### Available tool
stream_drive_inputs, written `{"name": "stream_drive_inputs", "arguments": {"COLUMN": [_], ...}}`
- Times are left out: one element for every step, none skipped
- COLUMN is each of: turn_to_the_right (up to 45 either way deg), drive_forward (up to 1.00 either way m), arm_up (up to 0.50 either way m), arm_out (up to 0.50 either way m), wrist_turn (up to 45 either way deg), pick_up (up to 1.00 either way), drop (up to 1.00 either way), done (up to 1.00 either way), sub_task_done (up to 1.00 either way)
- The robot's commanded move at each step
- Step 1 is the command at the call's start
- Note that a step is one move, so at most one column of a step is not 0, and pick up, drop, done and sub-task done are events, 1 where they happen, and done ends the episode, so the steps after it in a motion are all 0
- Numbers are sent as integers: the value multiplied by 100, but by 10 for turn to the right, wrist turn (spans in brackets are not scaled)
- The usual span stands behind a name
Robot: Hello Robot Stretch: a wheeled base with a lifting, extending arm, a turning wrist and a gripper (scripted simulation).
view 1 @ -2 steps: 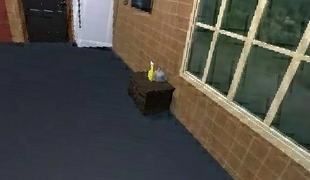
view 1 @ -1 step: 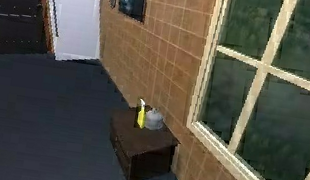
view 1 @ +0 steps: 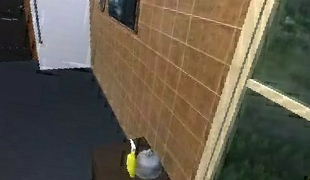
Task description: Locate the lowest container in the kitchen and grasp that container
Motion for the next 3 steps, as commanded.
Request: {"name": "stream_drive_inputs", "arguments": {"turn_to_the_right": [-450, -450, 450], "drive_forward": [0, 0, 0], "arm_up": [0, 0, 0], "arm_out": [0, 0, 0], "wrist_turn": [0, 0, 0], "pick_up": [0, 0, 0], "drop": [0, 0, 0], "done": [0, 0, 0], "sub_task_done": [0, 0, 0]}}
